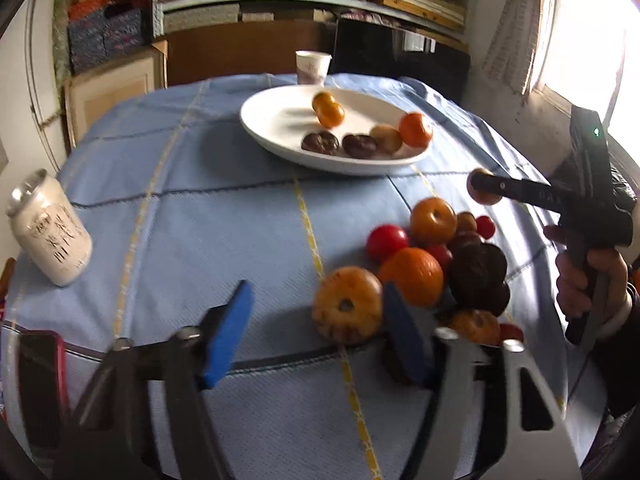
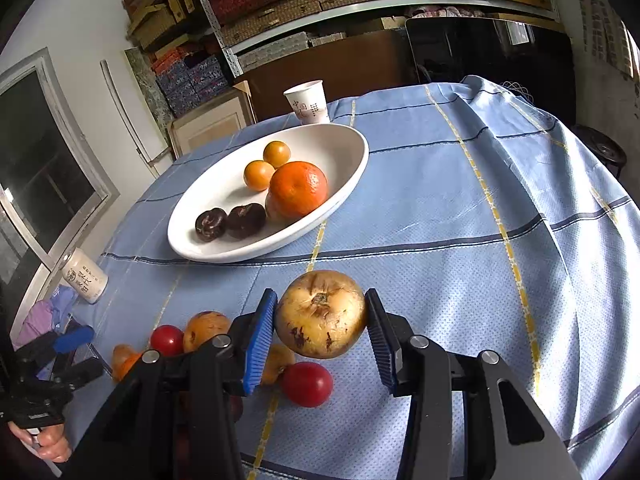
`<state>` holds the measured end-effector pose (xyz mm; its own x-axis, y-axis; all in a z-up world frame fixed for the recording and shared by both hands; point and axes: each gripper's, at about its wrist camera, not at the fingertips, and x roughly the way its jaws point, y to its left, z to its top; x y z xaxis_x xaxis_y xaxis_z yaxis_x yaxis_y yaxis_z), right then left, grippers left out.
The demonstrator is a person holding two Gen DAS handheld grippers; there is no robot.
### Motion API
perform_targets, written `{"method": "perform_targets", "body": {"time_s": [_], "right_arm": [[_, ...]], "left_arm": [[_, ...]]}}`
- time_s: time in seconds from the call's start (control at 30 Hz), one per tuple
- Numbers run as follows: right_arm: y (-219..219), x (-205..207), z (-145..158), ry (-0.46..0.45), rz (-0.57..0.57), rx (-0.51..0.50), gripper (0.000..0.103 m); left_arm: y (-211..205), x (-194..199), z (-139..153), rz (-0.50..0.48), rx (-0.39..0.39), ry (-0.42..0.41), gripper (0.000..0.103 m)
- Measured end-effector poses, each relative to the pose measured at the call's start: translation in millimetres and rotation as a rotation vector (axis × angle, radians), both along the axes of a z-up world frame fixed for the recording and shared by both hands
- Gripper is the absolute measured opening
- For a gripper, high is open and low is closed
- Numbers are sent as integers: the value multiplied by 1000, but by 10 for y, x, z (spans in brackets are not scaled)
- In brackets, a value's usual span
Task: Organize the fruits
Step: 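Grasp the brown oblong fruit with the left tool while the right tool holds the pear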
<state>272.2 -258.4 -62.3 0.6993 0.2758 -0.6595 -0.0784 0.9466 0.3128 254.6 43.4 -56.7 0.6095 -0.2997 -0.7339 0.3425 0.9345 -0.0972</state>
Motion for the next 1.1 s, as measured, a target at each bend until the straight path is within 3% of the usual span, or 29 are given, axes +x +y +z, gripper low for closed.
{"method": "perform_targets", "body": {"time_s": [0.17, 0.63, 0.97, 1.1], "right_arm": [[-14, -3, 12, 4, 0, 12, 45], [-32, -12, 9, 17, 0, 23, 45], [-30, -4, -2, 20, -1, 12, 45], [-32, -11, 2, 13, -8, 1, 45]], "left_arm": [[-11, 5, -24, -41, -41, 27, 59], [-178, 60, -220, -58, 67, 57, 59], [-225, 31, -215, -75, 67, 40, 44], [-247, 19, -209, -72, 86, 28, 43]]}}
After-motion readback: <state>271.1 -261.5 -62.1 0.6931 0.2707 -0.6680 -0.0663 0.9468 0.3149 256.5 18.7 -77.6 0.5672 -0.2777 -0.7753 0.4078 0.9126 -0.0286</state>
